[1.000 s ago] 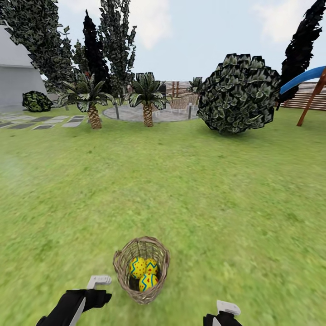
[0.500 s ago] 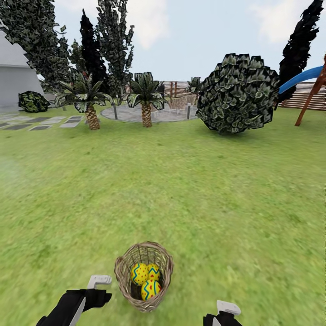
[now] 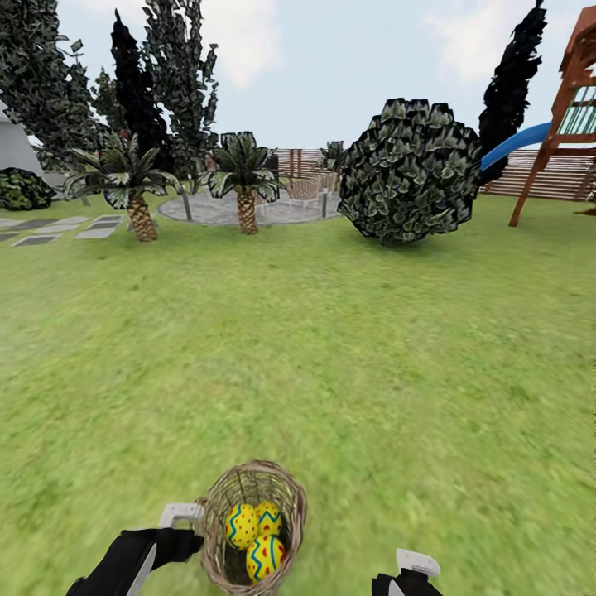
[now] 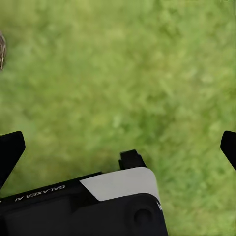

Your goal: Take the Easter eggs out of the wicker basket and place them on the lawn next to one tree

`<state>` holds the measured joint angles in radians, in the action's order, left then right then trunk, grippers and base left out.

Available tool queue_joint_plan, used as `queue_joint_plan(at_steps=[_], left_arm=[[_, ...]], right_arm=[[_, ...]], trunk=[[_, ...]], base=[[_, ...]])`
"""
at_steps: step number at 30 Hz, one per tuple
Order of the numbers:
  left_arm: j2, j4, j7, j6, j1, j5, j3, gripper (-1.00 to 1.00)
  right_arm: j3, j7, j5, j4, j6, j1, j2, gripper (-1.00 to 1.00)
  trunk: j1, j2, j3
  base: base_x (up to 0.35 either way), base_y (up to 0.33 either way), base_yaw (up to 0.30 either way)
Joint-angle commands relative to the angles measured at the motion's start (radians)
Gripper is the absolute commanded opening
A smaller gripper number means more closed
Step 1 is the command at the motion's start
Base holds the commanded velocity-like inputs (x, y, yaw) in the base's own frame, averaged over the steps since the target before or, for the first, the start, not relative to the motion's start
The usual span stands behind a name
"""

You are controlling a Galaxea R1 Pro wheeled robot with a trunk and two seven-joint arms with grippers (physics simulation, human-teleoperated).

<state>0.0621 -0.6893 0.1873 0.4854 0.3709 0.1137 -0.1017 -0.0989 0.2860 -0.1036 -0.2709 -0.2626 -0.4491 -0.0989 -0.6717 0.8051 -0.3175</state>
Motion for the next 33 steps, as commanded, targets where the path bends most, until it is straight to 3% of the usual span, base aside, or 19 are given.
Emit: queue_joint_plan(at_steps=[1,13,33], left_arm=[[-0.001,-0.001,0.009,0.004,0.0,0.011,-0.004,1.0],[-0.002,-0.002,0.009,0.004,0.0,0.011,-0.004,1.0],[-0.002,-0.001,0.008,0.005,0.0,0.008,-0.007,1.0]], right_arm=[[-0.003,0.005,-0.008,-0.002,-0.001,0.0,-0.001,1.0],[-0.003,0.005,-0.006,0.008,0.049,0.0,0.006,1.0],[-0.001,0.005,-0.008,0.007,0.047,0.0,-0.003,1.0]], trunk=[[-0.001,0.001,-0.001],[-0.001,0.001,-0.001],[-0.001,0.001,-0.001]], base=[[0.231,0.194,-0.2],[0.177,0.201,-0.201],[-0.048,0.068,-0.201]])
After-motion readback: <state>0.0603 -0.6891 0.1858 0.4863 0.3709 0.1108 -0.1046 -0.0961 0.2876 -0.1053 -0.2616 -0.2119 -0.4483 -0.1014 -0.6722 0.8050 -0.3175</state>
